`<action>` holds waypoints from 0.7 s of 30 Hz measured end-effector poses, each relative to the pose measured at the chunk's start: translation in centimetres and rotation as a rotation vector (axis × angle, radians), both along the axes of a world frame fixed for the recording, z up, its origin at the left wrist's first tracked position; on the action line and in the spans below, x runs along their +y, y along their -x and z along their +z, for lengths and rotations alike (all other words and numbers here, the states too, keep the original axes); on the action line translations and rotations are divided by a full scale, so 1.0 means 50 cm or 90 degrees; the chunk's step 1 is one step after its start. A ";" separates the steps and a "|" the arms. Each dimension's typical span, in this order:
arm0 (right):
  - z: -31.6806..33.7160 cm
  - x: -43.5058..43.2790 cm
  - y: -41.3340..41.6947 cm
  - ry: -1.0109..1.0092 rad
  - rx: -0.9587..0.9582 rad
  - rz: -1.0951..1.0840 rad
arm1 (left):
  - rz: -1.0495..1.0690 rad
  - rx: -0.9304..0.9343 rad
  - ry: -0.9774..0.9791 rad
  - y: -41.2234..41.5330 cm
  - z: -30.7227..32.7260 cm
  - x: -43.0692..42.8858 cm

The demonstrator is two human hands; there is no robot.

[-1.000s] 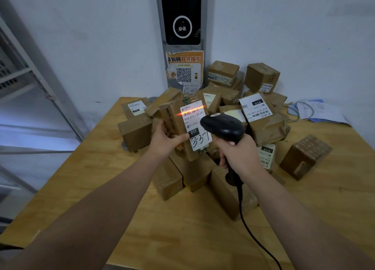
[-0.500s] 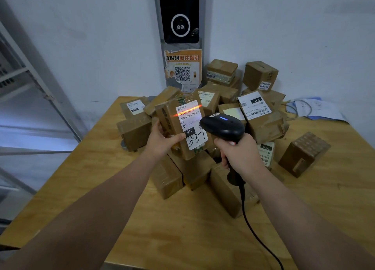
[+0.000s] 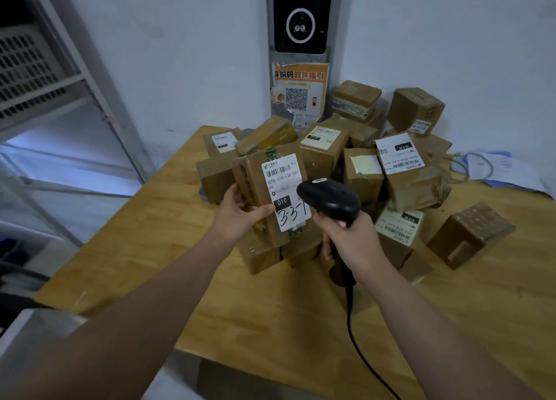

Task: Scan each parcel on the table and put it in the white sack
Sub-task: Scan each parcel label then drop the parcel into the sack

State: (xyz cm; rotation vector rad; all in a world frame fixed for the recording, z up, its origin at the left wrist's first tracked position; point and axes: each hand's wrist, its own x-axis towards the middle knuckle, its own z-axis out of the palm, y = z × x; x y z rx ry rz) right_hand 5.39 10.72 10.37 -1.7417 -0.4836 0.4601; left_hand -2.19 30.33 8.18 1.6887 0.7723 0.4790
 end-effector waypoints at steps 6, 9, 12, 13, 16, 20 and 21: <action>-0.041 -0.042 0.080 -0.018 0.069 0.038 | 0.071 0.023 0.033 0.141 -0.037 -0.062; -0.070 -0.057 0.130 -0.024 0.107 0.079 | 0.100 0.033 0.039 0.237 -0.059 -0.096; -0.111 -0.059 0.193 0.007 0.135 0.126 | 0.128 0.056 0.052 0.345 -0.087 -0.111; -0.124 -0.057 0.217 0.024 0.138 0.141 | 0.135 0.065 0.052 0.381 -0.095 -0.112; -0.167 -0.046 0.291 0.065 0.128 0.202 | 0.160 0.096 0.039 0.489 -0.111 -0.107; -0.215 -0.015 0.390 0.077 0.124 0.311 | 0.186 0.140 0.037 0.628 -0.145 -0.086; -0.223 -0.003 0.414 0.074 0.134 0.326 | 0.199 0.154 0.038 0.658 -0.157 -0.078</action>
